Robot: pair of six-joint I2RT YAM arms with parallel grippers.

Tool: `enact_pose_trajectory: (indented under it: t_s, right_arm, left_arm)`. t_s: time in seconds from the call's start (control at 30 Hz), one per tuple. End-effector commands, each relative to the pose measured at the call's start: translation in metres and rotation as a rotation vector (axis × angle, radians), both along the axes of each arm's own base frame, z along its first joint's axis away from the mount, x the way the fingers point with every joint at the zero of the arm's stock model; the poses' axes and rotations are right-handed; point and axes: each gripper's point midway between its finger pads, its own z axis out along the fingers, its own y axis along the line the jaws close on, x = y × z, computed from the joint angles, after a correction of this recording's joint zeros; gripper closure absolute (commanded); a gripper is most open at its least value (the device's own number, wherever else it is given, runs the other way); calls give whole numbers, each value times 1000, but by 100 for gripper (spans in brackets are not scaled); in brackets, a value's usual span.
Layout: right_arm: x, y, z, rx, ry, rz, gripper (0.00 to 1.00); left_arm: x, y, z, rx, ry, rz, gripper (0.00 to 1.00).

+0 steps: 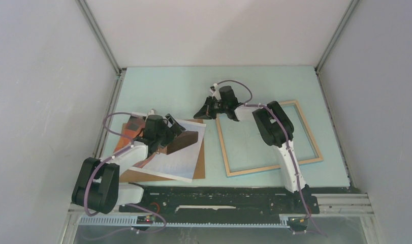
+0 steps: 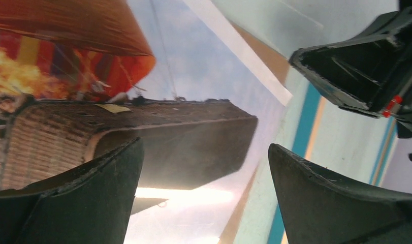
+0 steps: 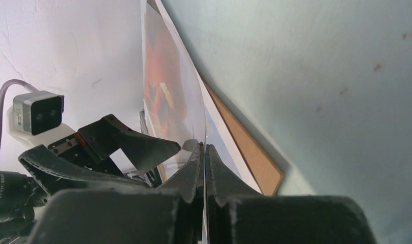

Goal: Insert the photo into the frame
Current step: Move the photo frame item to the center of the board.

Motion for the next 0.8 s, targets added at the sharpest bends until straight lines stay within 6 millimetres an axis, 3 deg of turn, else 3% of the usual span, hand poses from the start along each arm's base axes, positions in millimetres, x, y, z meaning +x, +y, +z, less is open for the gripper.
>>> enact_pose_trajectory:
  t_s: [0.0,0.13,0.37,0.43,0.57,0.77]
  right_arm:
    - [4,-16,62,38,-90,-17,100]
    - [-11,-52,61,-45,-15,-1,100]
    - [-53,-117,59,-143,74,45,100]
    - [-65,-139,62,-116,97,58,100]
    - [-75,-191,44,-233,146,2,100]
    - [-63,-253,20,-427,113,-100,98]
  left_arm:
    - [1,-25,36,-127,-141,-113,0]
    - [-12,-44,64,-228,-191,-202,0]
    - [-20,-30,94,-127,-274,-224,0]
    - [-23,-28,93,-104,-269,-236,0]
    - [-18,-20,82,-64,-243,-208,0]
    - [-7,-13,64,-76,-184,-138,0]
